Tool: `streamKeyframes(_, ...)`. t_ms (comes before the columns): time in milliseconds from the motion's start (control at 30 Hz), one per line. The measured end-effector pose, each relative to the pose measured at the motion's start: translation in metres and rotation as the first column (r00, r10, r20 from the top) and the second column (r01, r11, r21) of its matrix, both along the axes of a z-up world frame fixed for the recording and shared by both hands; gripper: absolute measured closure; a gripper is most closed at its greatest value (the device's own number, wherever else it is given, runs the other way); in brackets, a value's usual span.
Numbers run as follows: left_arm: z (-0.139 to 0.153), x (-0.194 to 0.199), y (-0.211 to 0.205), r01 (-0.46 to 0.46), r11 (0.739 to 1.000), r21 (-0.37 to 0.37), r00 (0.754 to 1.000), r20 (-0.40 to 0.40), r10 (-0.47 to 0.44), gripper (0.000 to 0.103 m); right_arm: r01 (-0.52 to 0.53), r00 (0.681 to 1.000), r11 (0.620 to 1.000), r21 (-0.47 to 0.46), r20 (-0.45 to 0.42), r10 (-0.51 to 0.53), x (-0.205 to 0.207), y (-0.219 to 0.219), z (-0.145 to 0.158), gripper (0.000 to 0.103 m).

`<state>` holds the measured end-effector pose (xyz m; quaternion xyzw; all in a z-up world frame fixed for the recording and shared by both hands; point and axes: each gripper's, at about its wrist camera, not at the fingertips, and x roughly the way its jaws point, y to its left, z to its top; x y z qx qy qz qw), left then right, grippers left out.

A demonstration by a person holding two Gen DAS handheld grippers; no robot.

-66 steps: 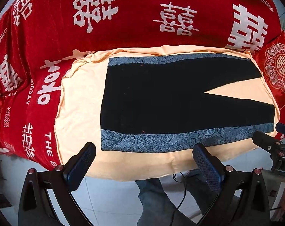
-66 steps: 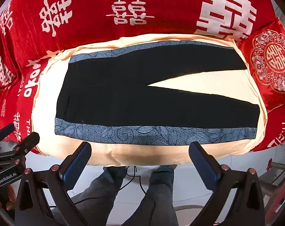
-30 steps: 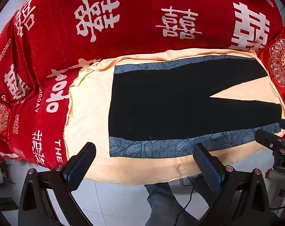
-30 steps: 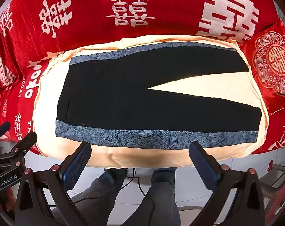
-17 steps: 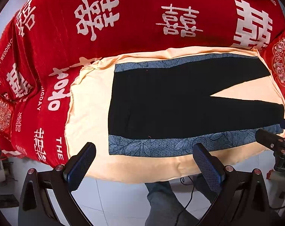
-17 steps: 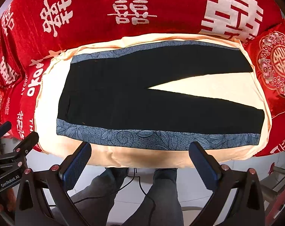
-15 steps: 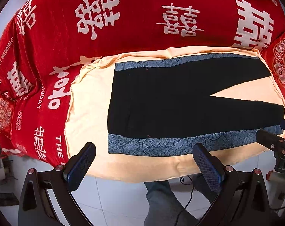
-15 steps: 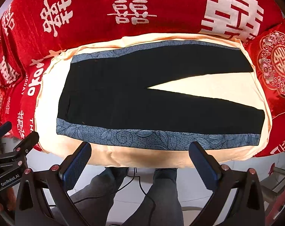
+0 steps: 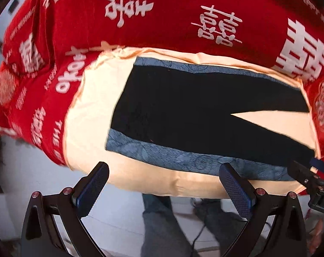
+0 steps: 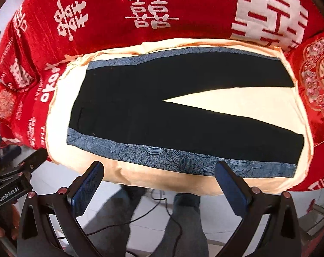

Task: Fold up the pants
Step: 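Grasp the patterned trouser cuffs with both grippers and lift them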

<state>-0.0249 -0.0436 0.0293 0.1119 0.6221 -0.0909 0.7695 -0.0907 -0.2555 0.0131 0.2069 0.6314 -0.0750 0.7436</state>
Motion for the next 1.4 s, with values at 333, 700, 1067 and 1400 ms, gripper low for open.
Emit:
streamKeyframes(333, -0.079, 0.025, 0.057, -0.122, 0.988, -0.091, 0.988, -0.109, 0.112, 0.0, 0.093, 0.995, 0.962, 0.257, 0.008, -0.098, -0.017, -0.001, -0.062, 0.0)
streamKeyframes(700, -0.2, 0.04, 0.107, -0.111, 0.978, -0.178, 0.979, -0.189, 0.077, 0.0, 0.157, 0.982, 0.743, 0.65, -0.02, -0.19, -0.006, 0.087, -0.229, 0.041)
streamKeyframes(1067, -0.235, 0.044, 0.117, -0.164, 0.912, -0.376, 0.96, -0.273, 0.06, 0.0, 0.165, 0.935, 0.621, 0.766, 0.078, -0.345, 0.015, 0.098, -0.269, 0.041)
streamKeyframes(1400, -0.24, 0.082, 0.106, -0.337, 0.79, -0.512, 0.924, -0.341, 0.173, 0.0, 0.054, 0.908, 0.624, 0.78, 0.222, -0.356, 0.033, 0.077, -0.206, 0.04)
